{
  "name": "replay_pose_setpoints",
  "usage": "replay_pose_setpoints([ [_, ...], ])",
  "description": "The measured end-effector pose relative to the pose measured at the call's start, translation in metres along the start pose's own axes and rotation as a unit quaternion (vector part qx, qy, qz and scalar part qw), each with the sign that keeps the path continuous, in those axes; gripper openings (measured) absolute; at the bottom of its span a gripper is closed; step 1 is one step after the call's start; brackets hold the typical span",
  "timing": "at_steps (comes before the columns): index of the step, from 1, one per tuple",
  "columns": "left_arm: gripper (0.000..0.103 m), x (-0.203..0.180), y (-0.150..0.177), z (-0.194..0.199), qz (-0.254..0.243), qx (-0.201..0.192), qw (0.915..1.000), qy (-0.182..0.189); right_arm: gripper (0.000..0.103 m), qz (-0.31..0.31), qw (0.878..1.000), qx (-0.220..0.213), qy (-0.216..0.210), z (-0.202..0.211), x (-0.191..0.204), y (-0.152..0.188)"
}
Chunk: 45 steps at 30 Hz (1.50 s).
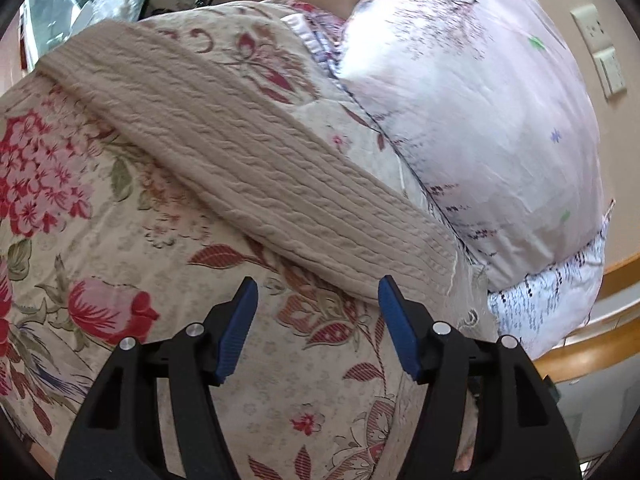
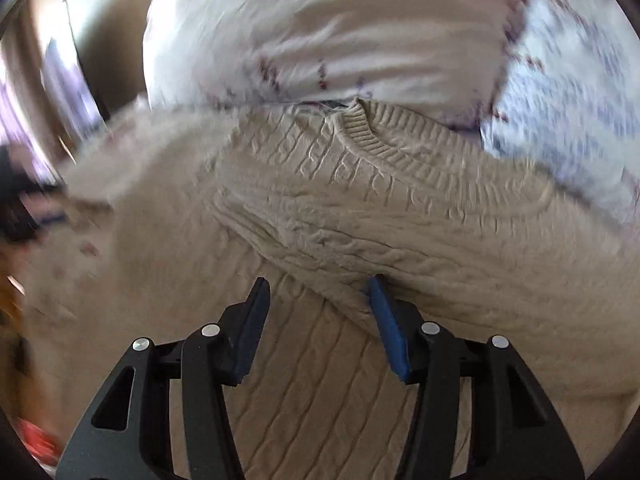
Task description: Fold small clothes
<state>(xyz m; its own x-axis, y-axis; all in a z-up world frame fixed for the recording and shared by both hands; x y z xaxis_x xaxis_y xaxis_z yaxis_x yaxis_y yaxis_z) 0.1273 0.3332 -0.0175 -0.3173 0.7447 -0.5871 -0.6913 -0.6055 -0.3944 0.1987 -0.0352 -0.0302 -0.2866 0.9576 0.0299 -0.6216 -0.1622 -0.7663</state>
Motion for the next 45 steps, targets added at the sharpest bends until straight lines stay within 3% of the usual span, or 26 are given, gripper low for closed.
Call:
replay_pose_setpoints([
  [1,0.062,0.002,-0.001,0.000,0.003,-0.001,1.0000,0.000,0.042,0.024,0.999,-0.009,0.020,-0.002,0.007,0.003],
  [2,0.062,0.005,-0.002,0.000,0.007,-0.003,1.0000,-0.001,0.018,0.028,0.999,-0.012,0.023,-0.001,0.010,0.003],
  [3,0.062,0.008,-0.003,0.001,0.013,-0.007,0.9999,0.001,0.007,0.013,1.000,-0.018,0.007,0.005,0.008,0.001],
  [5,0.062,0.015,-0.006,0.001,0.029,-0.014,0.9994,0.010,0.008,-0.017,0.999,-0.019,-0.020,0.010,-0.001,-0.003],
  [9,0.061,0.029,-0.013,0.001,0.068,-0.033,0.9968,0.023,0.021,-0.049,0.997,0.019,-0.050,0.007,-0.007,0.002],
  [11,0.060,0.034,-0.016,0.001,0.091,-0.045,0.9944,0.030,0.055,-0.080,0.993,0.021,-0.089,0.017,-0.012,0.002],
  [13,0.058,0.040,-0.020,0.001,0.111,-0.062,0.9914,0.032,0.063,-0.101,0.987,0.015,-0.122,0.029,-0.015,0.003],
  [16,0.048,0.045,-0.024,-0.002,0.134,-0.077,0.9874,0.033,0.063,-0.109,0.984,0.007,-0.138,0.044,-0.018,0.006],
  [18,0.033,0.047,-0.024,-0.006,0.144,-0.079,0.9859,0.033,0.063,-0.119,0.982,0.000,-0.146,0.057,-0.023,0.010],
  [23,0.026,0.039,-0.016,-0.016,0.162,-0.067,0.9830,0.056,0.064,-0.148,0.978,-0.015,-0.150,0.080,-0.045,0.018],
  [24,0.012,0.035,-0.015,-0.016,0.161,-0.070,0.9828,0.057,0.064,-0.156,0.976,-0.019,-0.148,0.084,-0.051,0.020],
  [25,0.006,0.031,-0.015,-0.016,0.160,-0.075,0.9825,0.060,0.064,-0.161,0.976,-0.023,-0.146,0.087,-0.056,0.021],
  [29,0.007,0.003,-0.024,-0.003,0.135,-0.118,0.9805,0.080,0.064,-0.182,0.973,-0.032,-0.139,0.097,-0.074,0.029],
  [32,0.007,-0.040,-0.028,0.007,0.086,-0.134,0.9789,0.128,0.064,-0.197,0.970,-0.039,-0.135,0.104,-0.087,0.035],
  [35,0.007,-0.104,-0.019,0.009,0.006,-0.137,0.9723,0.189,0.065,-0.213,0.967,-0.046,-0.131,0.110,-0.098,0.042],
  [40,0.007,-0.188,0.029,-0.026,-0.069,-0.090,0.9537,0.278,0.066,-0.237,0.963,-0.046,-0.123,0.110,-0.111,0.054],
  [43,0.008,-0.212,0.068,-0.066,-0.079,-0.027,0.9540,0.288,0.066,-0.247,0.961,-0.040,-0.119,0.107,-0.116,0.061],
  [45,0.008,-0.219,0.095,-0.104,-0.074,0.042,0.9574,0.276,0.066,-0.253,0.960,-0.035,-0.117,0.104,-0.117,0.065],
])
Point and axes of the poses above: each gripper's, at about its wrist camera, not at the fingertips, and z roughly against the way its jaws point, x to its left, y to its underside, the point moved 1 cm from there along -z, roughly the way its jaws point, and after that the axes turned 8 degrees about -z, right-handed, at the moved point
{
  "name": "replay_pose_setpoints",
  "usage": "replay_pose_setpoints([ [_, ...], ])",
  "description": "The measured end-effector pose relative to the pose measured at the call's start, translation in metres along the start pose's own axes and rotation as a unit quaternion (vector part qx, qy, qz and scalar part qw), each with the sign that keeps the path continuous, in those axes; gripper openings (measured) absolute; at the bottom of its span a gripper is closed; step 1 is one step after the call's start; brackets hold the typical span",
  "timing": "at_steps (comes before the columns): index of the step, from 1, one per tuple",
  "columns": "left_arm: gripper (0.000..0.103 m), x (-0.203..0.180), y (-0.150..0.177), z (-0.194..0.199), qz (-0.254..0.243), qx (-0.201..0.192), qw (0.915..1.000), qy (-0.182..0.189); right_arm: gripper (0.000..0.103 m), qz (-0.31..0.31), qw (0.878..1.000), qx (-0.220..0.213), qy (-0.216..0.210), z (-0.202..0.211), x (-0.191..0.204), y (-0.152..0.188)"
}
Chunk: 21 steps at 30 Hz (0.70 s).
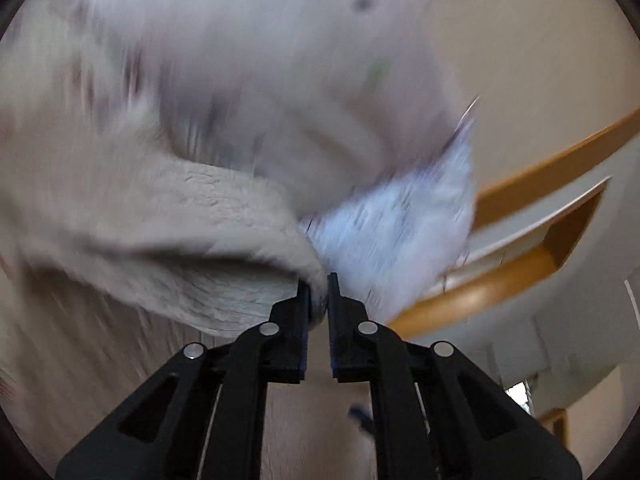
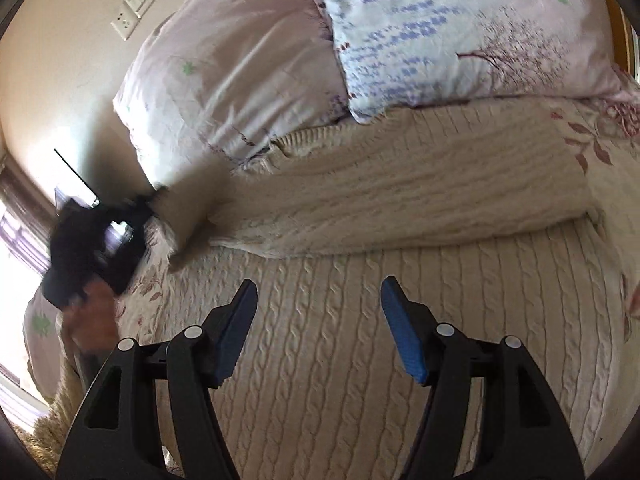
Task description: Fold small clothes
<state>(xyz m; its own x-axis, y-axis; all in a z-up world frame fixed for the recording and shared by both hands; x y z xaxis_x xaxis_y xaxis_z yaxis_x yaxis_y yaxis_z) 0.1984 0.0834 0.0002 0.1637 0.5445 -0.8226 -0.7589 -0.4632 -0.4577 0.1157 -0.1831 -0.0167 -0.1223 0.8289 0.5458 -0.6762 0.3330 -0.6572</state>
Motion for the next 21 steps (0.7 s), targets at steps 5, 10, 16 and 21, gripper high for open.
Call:
replay_pose_setpoints([
  [5,0.028,0.035,0.015,-0.016,0.078,0.039,0.9961,-0.013,0.066,-0.008,1.000,0.004,0.005,-0.001,-0.010,0.003],
  [10,0.046,0.053,-0.013,0.034,0.104,-0.043,0.9924,-0.050,0.066,-0.012,1.000,-0.001,0.003,0.000,-0.014,0.000],
  [16,0.016,0.072,-0.039,0.059,0.158,-0.095,0.9808,-0.064,0.066,-0.004,1.000,0.002,0.004,-0.001,-0.013,0.003],
  [21,0.009,0.008,-0.051,0.024,0.050,-0.068,0.9956,-0.040,0.066,-0.002,1.000,-0.017,0.011,0.011,-0.017,0.000],
])
Point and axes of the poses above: each gripper's, at about its wrist camera, not at the fingertips, and z roughly against the way its jaws point, x to its left, y to its underside, the point moved 1 cm from there along -z, roughly the way its jaws point, and after that the axes turned 8 degrees about -z, right-handed, at the moved point
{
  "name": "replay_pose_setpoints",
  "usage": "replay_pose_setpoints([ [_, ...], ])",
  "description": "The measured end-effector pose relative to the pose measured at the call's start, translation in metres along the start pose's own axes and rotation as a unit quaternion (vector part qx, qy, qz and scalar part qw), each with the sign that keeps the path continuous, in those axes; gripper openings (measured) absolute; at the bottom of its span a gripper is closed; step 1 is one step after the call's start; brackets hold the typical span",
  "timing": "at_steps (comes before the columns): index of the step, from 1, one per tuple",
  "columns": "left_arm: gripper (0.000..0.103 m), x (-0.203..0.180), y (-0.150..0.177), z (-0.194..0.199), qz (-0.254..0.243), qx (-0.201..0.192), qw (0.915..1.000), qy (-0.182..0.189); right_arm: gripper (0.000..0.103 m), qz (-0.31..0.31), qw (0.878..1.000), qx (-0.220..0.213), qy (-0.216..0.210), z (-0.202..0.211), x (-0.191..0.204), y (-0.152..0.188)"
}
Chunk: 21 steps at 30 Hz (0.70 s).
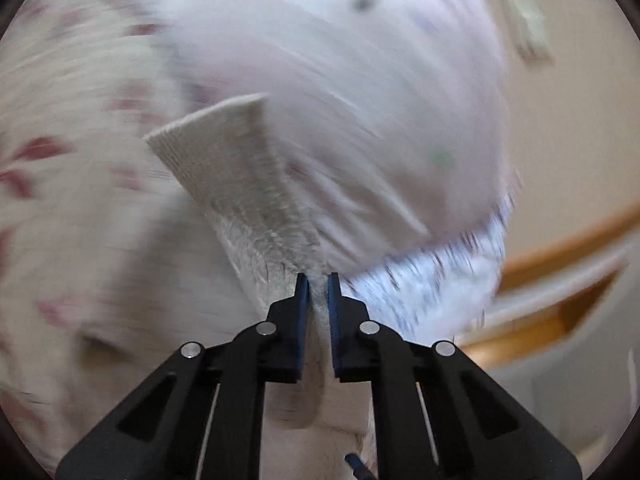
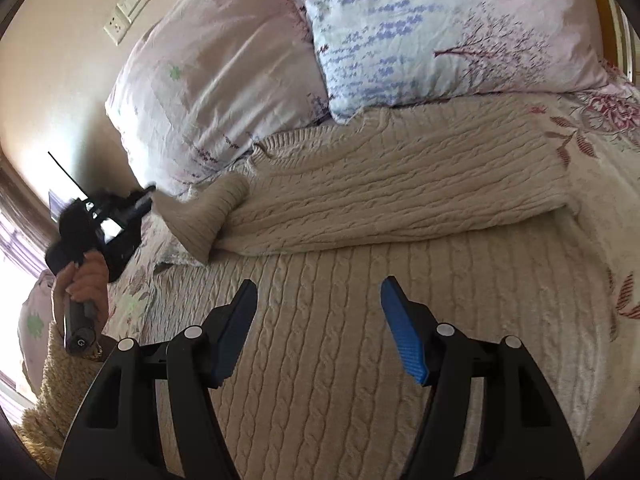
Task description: Fold small clothes
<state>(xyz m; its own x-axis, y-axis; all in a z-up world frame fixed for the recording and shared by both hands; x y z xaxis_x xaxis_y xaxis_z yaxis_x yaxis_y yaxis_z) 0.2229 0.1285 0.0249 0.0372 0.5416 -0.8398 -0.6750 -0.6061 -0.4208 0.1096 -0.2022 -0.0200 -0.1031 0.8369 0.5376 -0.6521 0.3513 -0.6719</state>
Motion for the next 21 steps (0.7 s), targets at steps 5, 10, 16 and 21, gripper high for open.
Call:
replay_pose_setpoints([
  [5,0.016,-0.108,0.056,-0.080,-0.214,0.142,0.9656,0.039,0.066,-0.017,0.999,-0.026,0.014,0.017,-0.016,-0.005],
  [10,0.056,-0.143,0.128,-0.100,-0.373,0.237,0.8967,0.023,0.066,-0.077,0.996,-0.039,0.023,0.028,-0.051,-0.011],
  [16,0.062,-0.103,0.102,-0.031,-0.392,0.196,0.8969,-0.059,0.059,-0.098,0.995,-0.035,-0.013,0.032,-0.062,-0.036],
  [21,0.062,-0.047,0.072,0.043,-0.386,0.144,0.8888,-0.201,0.049,-0.135,0.991,-0.002,-0.002,0.003,-0.074,-0.058],
])
Point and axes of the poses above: each gripper's, at about its wrist camera, not at the fingertips, and z roughly against the way its jaws point, x to its left, y to its underside, the point moved 1 cm from there along -z, roughly the way its jaws point, and after that the axes turned 8 degrees about -z, right-handed, at the moved point
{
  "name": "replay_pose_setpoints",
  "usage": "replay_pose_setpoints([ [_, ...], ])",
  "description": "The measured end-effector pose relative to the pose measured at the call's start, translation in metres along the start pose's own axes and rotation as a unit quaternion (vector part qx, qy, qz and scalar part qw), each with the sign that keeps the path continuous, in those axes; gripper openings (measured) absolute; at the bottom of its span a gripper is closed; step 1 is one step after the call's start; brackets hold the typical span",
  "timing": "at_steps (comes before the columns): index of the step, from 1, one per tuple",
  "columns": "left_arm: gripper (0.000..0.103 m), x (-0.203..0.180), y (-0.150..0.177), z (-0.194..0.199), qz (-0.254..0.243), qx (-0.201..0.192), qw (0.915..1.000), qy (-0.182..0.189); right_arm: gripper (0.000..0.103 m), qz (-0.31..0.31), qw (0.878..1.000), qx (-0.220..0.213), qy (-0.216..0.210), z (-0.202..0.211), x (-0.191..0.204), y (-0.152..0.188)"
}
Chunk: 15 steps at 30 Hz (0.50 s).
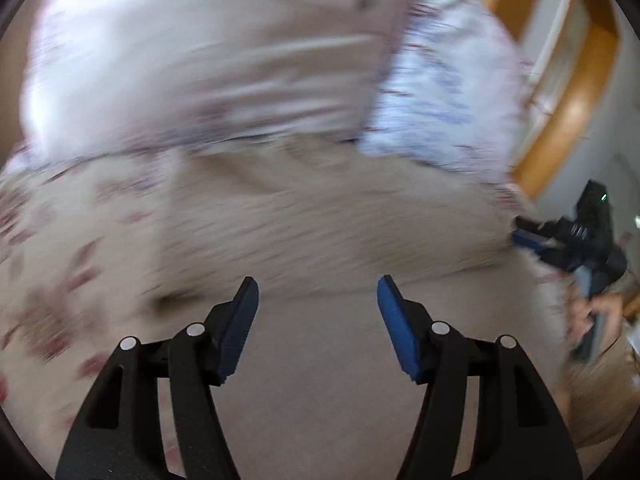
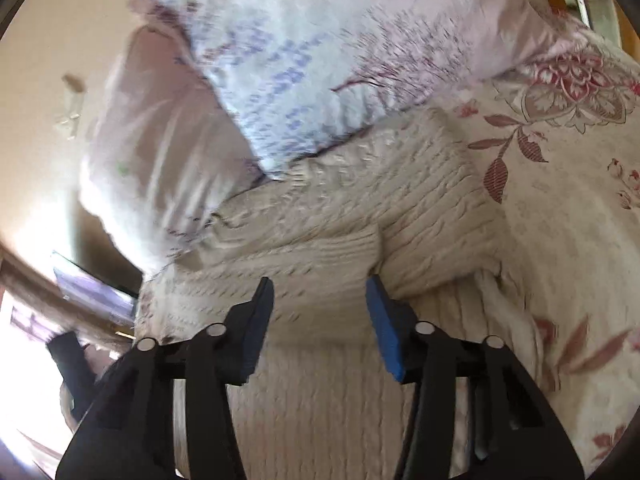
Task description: Fold small clothes
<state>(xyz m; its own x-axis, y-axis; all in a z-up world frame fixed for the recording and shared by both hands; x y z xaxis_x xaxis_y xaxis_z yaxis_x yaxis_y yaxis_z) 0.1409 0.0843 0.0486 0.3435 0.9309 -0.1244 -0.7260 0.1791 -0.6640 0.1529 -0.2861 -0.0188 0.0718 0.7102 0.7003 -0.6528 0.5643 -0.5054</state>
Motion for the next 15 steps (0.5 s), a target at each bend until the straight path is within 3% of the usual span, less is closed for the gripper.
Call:
replay_pose_setpoints([
  [5,0.062,0.045,0.044,0.022,0.047,0.019,0.9983,-0.031,0.045,-0.004,0.999,0.015,0.048,-0.025,-0.010,-0.004],
  [7,0.062,0.051,0.054,0.020,0.059,0.028,0.9976,-0.024,0.037,0.002,0.998,0.012,0.056,-0.029,-0.010,-0.001],
  [8,0.062,0.051,0.057,0.017,0.062,0.032,0.9974,-0.020,0.021,0.011,0.998,0.014,0.058,-0.031,-0.009,0.001],
  [9,0.062,0.049,0.056,0.013,0.063,0.034,0.9973,-0.018,0.012,0.017,0.998,0.020,0.056,-0.032,-0.007,0.003],
  [11,0.062,0.048,0.060,0.010,0.063,0.039,0.9972,-0.011,0.008,0.037,0.998,0.021,0.054,-0.034,0.000,0.005],
  [13,0.062,0.043,0.060,0.004,0.059,0.044,0.9973,-0.006,0.007,0.064,0.996,-0.010,0.059,-0.025,0.013,0.000],
  [15,0.062,0.038,0.061,0.003,0.051,0.043,0.9977,-0.012,0.006,0.091,0.992,-0.070,0.045,-0.005,0.032,-0.008],
])
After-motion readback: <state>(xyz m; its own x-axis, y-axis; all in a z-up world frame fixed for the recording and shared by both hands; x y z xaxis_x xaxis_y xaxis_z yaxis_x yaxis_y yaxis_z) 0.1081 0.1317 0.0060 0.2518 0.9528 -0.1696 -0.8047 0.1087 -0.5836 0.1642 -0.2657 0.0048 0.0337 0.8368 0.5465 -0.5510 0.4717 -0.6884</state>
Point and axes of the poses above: each gripper's, at about its wrist camera, not at the fingertips, and z roughly against the way its jaws point, x to its left, y to its underside, the point moved 1 cm from there along -z, roughly the way its jaws point, and after that the axes turned 8 degrees about -z, right-handed, at the moved point
